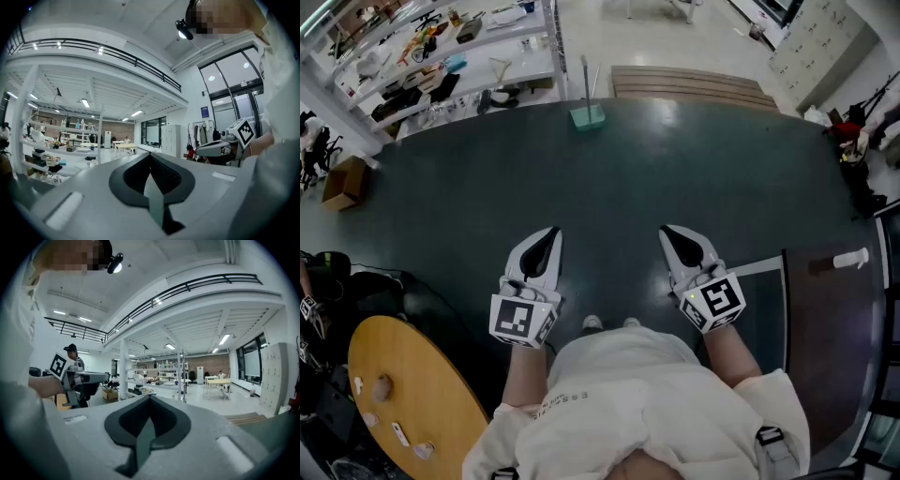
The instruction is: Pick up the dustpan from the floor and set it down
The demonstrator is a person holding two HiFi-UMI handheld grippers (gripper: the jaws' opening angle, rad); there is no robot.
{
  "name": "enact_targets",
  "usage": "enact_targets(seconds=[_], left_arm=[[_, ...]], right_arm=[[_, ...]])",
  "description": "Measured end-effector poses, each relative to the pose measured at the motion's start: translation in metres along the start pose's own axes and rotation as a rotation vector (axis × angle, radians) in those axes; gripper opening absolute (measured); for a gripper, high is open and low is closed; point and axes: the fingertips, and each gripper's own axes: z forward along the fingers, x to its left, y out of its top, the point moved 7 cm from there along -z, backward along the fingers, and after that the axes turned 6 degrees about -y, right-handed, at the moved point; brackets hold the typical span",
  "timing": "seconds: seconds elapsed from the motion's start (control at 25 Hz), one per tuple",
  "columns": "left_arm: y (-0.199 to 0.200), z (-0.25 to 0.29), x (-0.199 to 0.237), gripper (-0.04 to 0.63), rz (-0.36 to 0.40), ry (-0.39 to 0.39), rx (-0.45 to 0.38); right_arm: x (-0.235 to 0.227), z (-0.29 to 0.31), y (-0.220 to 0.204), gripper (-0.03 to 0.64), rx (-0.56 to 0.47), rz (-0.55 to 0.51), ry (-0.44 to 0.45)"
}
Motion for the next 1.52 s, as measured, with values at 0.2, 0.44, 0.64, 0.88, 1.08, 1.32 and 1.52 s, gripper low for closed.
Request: enact_targets(seconds=[0.2, 0.44, 0.64, 0.88, 1.08, 1.32, 1.52], left_arm=[[-0.003, -0.008, 0.011, 0.017, -0.025, -0.002, 0.003], [-0.006, -0.016, 0.024, 0.017, -0.048, 0.003, 0.006], [-0.014, -0.027, 0.045, 0.017, -0.060, 0.015, 0.013], [-0.035, -0.040, 0.087, 0.017, -0.085, 0.037, 0.025], [-0.041, -0.029, 0.118, 0.017, -0.114, 0.057, 0.043], [-0.057, 0.017, 0.181, 0.017, -0.132, 0.108, 0.040], [-0.054, 0.092, 0.251, 0.017, -0.092, 0.139, 0.064]], right_arm=[[0.009, 0.006, -0.001, -0.008, 0.010, 0.004, -0.008], [0.018, 0.015, -0.002, -0.008, 0.018, 0.013, -0.008], [0.018, 0.034, -0.008, -0.008, 0.039, 0.101, -0.055], [0.028, 0.069, -0.021, -0.008, 0.074, 0.115, -0.088], [0.030, 0.109, -0.028, -0.008, 0.136, 0.111, -0.051], [-0.003, 0.199, -0.041, -0.008, 0.187, 0.093, -0.013], [-0.061, 0.304, -0.032, -0.008, 0.209, 0.099, -0.001]])
